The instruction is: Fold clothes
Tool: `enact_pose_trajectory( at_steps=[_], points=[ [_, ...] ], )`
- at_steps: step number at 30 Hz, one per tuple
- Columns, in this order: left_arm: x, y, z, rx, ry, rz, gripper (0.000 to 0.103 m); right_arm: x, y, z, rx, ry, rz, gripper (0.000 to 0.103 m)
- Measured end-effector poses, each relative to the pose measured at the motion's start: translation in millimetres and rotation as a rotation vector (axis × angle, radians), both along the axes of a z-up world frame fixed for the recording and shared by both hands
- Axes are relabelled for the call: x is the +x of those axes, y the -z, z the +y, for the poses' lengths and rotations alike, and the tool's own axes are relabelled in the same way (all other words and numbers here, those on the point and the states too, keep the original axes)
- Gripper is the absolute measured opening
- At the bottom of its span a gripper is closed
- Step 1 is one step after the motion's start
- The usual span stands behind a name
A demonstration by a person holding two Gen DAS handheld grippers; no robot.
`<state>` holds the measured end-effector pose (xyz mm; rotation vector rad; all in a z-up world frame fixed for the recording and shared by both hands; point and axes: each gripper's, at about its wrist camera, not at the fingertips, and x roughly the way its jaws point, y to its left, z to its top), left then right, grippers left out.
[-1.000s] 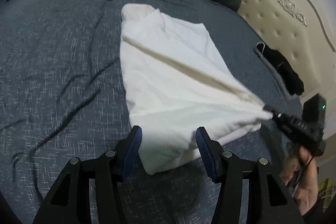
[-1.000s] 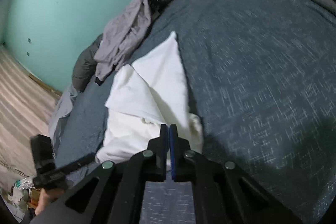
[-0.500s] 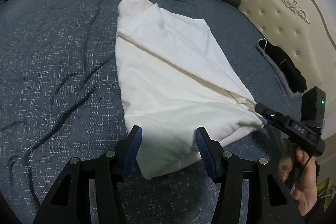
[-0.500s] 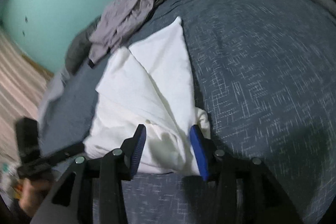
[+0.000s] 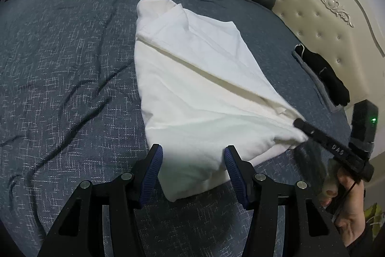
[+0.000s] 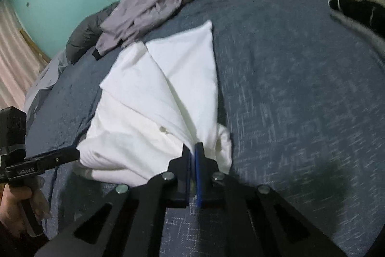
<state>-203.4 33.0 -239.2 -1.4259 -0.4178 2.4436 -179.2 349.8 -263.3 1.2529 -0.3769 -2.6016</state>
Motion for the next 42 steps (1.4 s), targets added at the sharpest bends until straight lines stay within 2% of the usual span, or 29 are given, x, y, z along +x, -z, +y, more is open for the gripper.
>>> enact_pose_trajectory(
  at_steps=[11, 17, 21, 23, 25, 27, 30, 33, 37, 42],
  points=[
    [0, 4, 3, -0.018, 0.042, 0.001, 0.058, 7, 5, 16, -0.051, 0.046, -0.031, 0.003],
    [5, 17, 15, -0.09, 0.108, -0.005, 0.058, 3, 21, 32, -0.138, 0.095, -0.086, 0.003],
    [6, 21, 9, -0.064, 0.105, -0.009, 0.058, 2, 23, 37, -0.174, 0.122, -0.1, 0.004],
    [7, 23, 7, -0.054, 0.102, -0.008, 0.058, 5, 18, 41, -0.184, 0.151, -0.084, 0.004],
    [8, 22, 3, -0.033, 0.094, -0.004, 0.058, 11, 6, 46, -0.213, 0.16, -0.038, 0.01],
    [8, 21, -2, -0.002, 0.081, 0.002, 0.058, 15, -6, 49, -0.235, 0.156, 0.009, 0.01],
    [8, 11, -8, 0.027, 0.052, 0.039, 0.058, 16, -19, 31, -0.219, 0.061, 0.048, 0.01],
    [5, 4, -7, 0.046, 0.06, 0.067, 0.058, 8, -10, 9, -0.166, -0.008, 0.005, 0.01],
    [-1, 8, -4, 0.053, 0.088, 0.069, 0.058, -3, 8, -8, -0.069, -0.026, -0.088, 0.01],
    [-7, 14, -11, 0.077, 0.07, 0.06, 0.058, -12, -9, -23, -0.036, -0.07, -0.069, 0.013]
  ],
)
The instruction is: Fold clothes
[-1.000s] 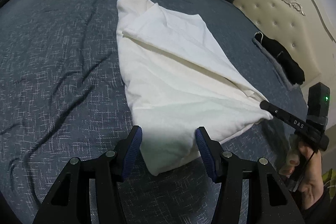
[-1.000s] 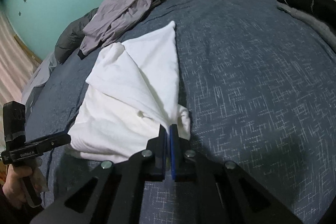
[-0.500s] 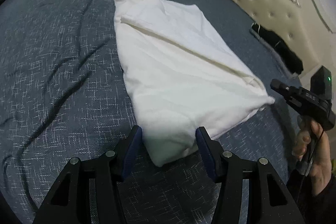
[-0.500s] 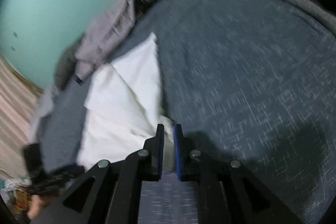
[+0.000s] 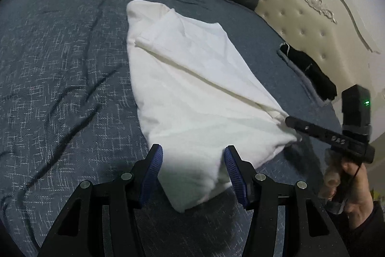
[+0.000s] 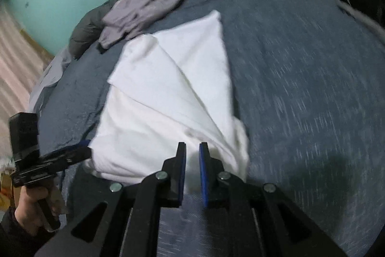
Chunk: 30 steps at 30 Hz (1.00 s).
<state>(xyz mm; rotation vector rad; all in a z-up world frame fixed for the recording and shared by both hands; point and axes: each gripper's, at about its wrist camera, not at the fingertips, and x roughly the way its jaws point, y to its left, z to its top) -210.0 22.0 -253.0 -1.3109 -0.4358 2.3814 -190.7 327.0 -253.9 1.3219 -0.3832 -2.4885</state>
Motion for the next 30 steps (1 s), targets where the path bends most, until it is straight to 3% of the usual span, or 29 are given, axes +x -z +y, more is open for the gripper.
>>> enact_pose_trajectory(
  at_steps=[3, 10, 18, 27, 29, 30],
  points=[
    [-4, -3, -7, 0.008, -0.019, 0.0, 0.058, -17, -15, -26, 0.047, -0.078, 0.035, 0.035],
    [-11, -6, -40, 0.007, -0.117, -0.015, 0.058, -72, -18, -108, 0.222, -0.341, 0.066, 0.035],
    [-18, -9, -93, 0.002, -0.258, -0.042, 0.058, -120, -8, -173, 0.31, -0.427, 0.02, 0.039],
    [-18, -10, -121, 0.042, -0.312, -0.043, 0.058, -146, 13, -214, 0.425, -0.483, 0.004, 0.039],
    [-17, -11, -123, 0.044, -0.314, -0.042, 0.058, -148, 18, -219, 0.467, -0.49, 0.011, 0.036],
    [-17, -11, -124, 0.045, -0.315, -0.042, 0.058, -149, 19, -220, 0.48, -0.488, 0.017, 0.026]
  ],
)
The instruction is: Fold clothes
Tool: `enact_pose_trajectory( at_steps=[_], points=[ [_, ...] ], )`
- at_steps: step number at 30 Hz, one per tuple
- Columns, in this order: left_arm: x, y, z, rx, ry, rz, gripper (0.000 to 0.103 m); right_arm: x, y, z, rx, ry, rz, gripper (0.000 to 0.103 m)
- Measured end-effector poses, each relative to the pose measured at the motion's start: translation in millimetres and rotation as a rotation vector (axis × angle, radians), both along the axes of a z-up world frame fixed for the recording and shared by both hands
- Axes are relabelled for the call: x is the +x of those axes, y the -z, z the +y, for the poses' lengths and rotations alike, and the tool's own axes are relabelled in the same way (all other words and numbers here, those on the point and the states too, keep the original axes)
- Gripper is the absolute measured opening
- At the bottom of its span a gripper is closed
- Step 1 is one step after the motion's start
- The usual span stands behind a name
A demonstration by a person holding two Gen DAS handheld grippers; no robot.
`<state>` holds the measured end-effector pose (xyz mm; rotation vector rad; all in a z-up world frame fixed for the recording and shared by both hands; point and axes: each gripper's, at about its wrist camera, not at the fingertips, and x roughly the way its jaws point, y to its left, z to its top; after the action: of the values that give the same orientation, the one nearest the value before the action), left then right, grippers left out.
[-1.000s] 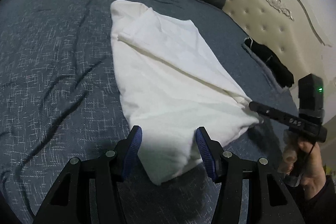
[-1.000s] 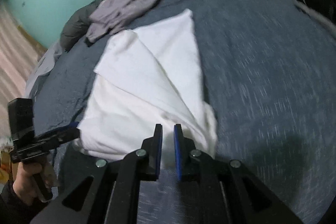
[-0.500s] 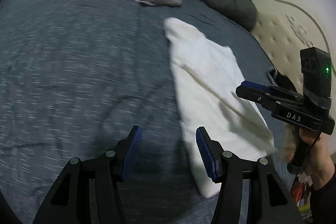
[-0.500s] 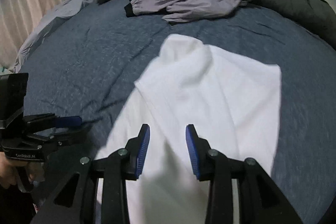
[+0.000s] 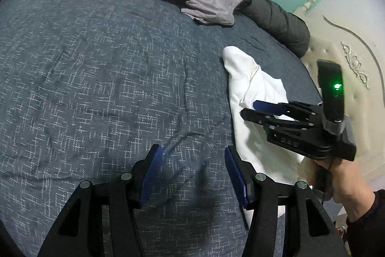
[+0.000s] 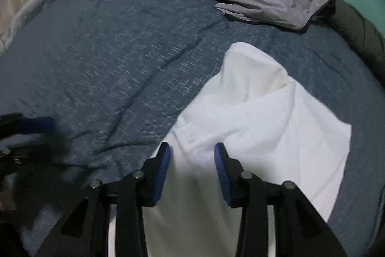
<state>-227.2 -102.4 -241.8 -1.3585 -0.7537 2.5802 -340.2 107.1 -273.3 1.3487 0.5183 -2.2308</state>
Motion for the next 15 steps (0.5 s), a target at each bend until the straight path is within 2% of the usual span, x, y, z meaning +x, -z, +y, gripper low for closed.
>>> enact_pose_trajectory(
  at_steps=[1, 3, 8, 12, 15],
  points=[
    [2, 0, -1, 0.0, 0.001, 0.001, 0.058, -1, -1, 2, -0.007, 0.005, 0.004, 0.017],
    [3, -2, 0, 0.0, 0.002, 0.006, 0.058, -3, -4, 7, -0.022, 0.015, 0.014, 0.008],
    [-1, -4, 4, 0.003, 0.013, 0.02, 0.058, -7, -18, 31, -0.087, 0.058, 0.044, 0.005],
    [-1, -2, 11, -0.002, 0.031, 0.015, 0.058, -16, -46, 71, -0.217, 0.145, 0.076, 0.005],
    [-2, 1, 16, -0.005, 0.047, 0.006, 0.058, -29, -56, 108, -0.258, 0.222, 0.083, 0.005]
  ],
)
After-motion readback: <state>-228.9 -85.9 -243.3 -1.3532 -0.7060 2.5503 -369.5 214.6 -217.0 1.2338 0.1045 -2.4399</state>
